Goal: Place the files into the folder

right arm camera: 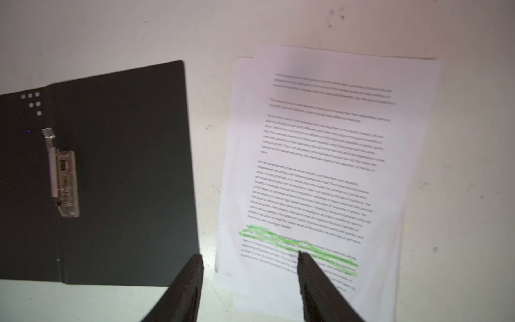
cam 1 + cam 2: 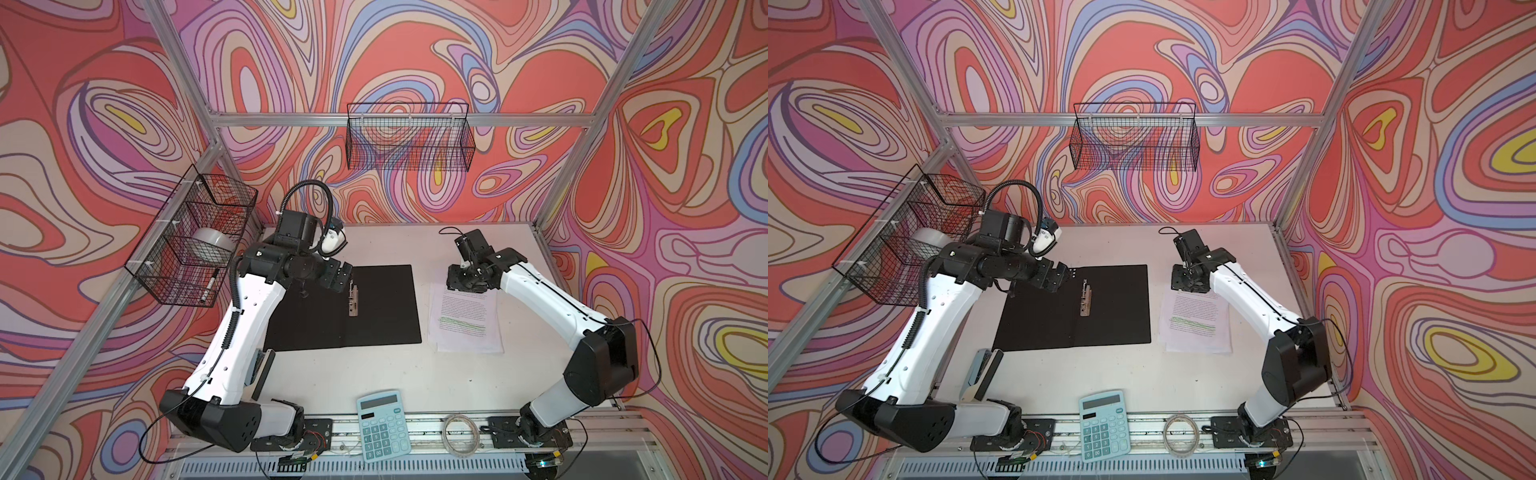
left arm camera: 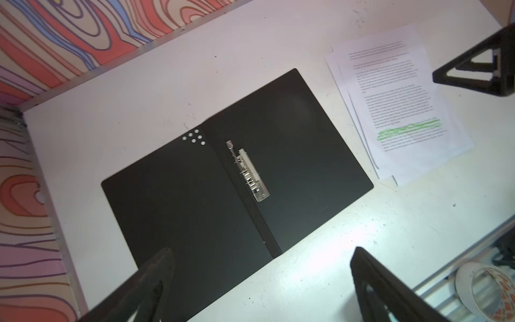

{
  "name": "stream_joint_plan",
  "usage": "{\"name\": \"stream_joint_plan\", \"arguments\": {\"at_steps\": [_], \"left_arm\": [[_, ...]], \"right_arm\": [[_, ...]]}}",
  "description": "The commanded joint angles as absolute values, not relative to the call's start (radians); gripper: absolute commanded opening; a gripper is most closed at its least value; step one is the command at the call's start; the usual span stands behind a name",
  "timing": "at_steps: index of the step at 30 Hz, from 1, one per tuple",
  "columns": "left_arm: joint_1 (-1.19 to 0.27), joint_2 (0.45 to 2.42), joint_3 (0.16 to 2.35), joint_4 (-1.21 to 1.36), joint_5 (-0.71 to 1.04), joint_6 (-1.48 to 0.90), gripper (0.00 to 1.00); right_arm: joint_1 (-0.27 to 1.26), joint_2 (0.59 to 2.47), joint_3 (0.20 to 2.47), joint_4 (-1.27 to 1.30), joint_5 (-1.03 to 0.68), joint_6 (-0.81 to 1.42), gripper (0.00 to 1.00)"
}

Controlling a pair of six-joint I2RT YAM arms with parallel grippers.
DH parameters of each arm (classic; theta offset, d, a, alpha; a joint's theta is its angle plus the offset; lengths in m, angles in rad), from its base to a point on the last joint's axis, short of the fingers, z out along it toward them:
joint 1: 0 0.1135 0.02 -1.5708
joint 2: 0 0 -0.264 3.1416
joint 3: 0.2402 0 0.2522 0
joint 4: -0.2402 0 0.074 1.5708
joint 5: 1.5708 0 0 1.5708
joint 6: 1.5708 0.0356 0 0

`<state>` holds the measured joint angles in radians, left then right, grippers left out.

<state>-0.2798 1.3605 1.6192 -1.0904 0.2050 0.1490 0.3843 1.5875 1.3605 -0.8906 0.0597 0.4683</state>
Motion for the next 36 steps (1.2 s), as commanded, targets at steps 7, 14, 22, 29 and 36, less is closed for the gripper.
{"name": "stream_joint_plan", "arguments": {"at_steps": [7,14,22,29,36], "left_arm": [[-0.348,1.504,1.719,-1.11,0.363,0.068,1.0],[-0.471,1.614,1.746,-0.997,0.369,0.07,1.0],[-0.513,1.751,1.755,-0.893,0.504,-0.054,1.0],[-0.539,1.797,1.727,-0.881,0.507,-0.067,1.0],[-0.545,1.796,1.695,-0.881,0.489,-0.06,1.0]], "right_arm": [[0.191,1.531,1.209,-0.928,0.023,0.455,0.58],[0.005,1.544,1.157,-0.882,-0.069,0.421,0.58],[-0.106,1.685,1.172,-0.762,-0.25,0.386,0.58],[-0.192,1.794,1.162,-0.677,-0.349,0.341,0.57],[-0.247,1.863,1.167,-0.623,-0.472,0.32,0.55]]}}
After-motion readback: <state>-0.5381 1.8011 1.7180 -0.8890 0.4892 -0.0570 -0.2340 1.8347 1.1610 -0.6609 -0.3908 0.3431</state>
